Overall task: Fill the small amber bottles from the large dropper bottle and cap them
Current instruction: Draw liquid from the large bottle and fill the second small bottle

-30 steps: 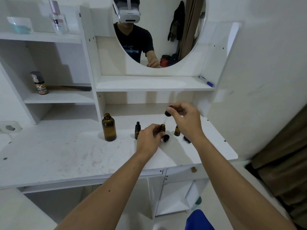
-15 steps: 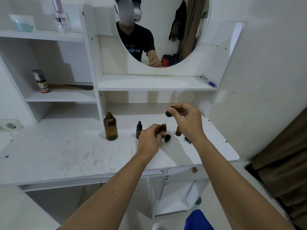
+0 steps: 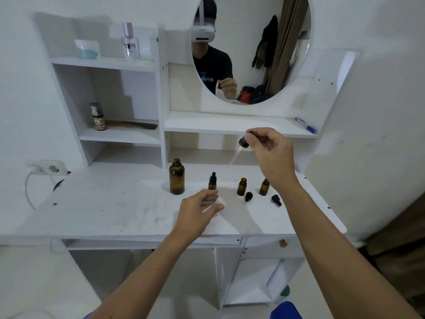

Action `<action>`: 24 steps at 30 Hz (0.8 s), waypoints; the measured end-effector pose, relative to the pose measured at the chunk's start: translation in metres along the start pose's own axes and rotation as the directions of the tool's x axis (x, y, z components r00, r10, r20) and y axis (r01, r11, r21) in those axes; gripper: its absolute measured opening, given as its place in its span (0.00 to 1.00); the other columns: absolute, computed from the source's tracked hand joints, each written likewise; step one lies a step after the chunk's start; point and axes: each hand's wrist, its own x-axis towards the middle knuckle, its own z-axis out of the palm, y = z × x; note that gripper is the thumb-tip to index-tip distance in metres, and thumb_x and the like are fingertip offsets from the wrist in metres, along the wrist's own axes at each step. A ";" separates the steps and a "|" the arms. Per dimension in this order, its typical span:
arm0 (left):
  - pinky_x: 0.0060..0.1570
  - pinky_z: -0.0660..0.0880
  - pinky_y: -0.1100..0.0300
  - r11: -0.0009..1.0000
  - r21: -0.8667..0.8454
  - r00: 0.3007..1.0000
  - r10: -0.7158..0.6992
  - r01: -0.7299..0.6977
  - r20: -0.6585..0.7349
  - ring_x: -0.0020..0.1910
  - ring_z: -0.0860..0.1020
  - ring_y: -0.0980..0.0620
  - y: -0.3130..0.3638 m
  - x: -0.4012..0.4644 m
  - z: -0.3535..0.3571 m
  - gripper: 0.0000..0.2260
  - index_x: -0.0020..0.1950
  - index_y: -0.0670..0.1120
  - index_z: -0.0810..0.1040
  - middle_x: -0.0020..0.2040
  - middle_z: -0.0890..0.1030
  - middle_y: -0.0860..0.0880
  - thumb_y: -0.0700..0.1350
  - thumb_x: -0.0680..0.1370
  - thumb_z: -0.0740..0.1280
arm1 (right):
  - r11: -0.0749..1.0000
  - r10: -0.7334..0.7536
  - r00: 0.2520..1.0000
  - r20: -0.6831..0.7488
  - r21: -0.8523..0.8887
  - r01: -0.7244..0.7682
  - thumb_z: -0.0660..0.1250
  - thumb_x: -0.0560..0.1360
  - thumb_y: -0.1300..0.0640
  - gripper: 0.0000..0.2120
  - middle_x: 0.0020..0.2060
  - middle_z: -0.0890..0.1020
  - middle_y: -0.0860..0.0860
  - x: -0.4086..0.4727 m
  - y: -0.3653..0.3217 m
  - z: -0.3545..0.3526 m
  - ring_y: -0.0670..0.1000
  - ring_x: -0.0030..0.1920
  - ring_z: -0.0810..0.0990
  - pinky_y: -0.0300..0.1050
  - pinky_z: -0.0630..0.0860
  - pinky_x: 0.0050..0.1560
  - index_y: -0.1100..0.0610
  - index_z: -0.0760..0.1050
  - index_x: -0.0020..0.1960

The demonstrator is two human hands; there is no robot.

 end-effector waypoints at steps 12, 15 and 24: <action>0.66 0.75 0.60 0.986 -0.051 0.960 -0.169 0.161 -0.225 0.63 0.78 0.53 -0.033 0.012 -0.105 0.35 0.71 0.47 0.74 0.65 0.80 0.51 0.49 0.67 0.84 | 0.993 -0.079 0.990 0.113 0.094 0.069 0.74 0.79 0.63 0.04 0.47 0.88 0.49 0.003 -0.027 0.097 0.41 0.48 0.85 0.35 0.80 0.56 0.58 0.85 0.54; 0.71 0.73 0.55 0.986 -0.066 0.968 -0.161 0.151 -0.191 0.66 0.77 0.53 -0.035 0.026 -0.099 0.35 0.72 0.48 0.73 0.68 0.79 0.51 0.49 0.69 0.83 | 0.994 -0.064 0.989 0.133 0.093 0.052 0.75 0.79 0.62 0.05 0.48 0.88 0.52 0.005 -0.022 0.110 0.48 0.52 0.87 0.42 0.82 0.61 0.58 0.85 0.55; 0.56 0.75 0.66 0.993 -0.027 0.967 -0.121 0.118 -0.222 0.55 0.80 0.56 -0.040 0.043 -0.088 0.23 0.65 0.48 0.78 0.56 0.83 0.53 0.45 0.73 0.80 | 0.994 -0.052 0.988 0.146 0.105 0.036 0.74 0.80 0.63 0.06 0.49 0.88 0.52 0.015 -0.014 0.122 0.47 0.51 0.87 0.40 0.82 0.60 0.60 0.85 0.56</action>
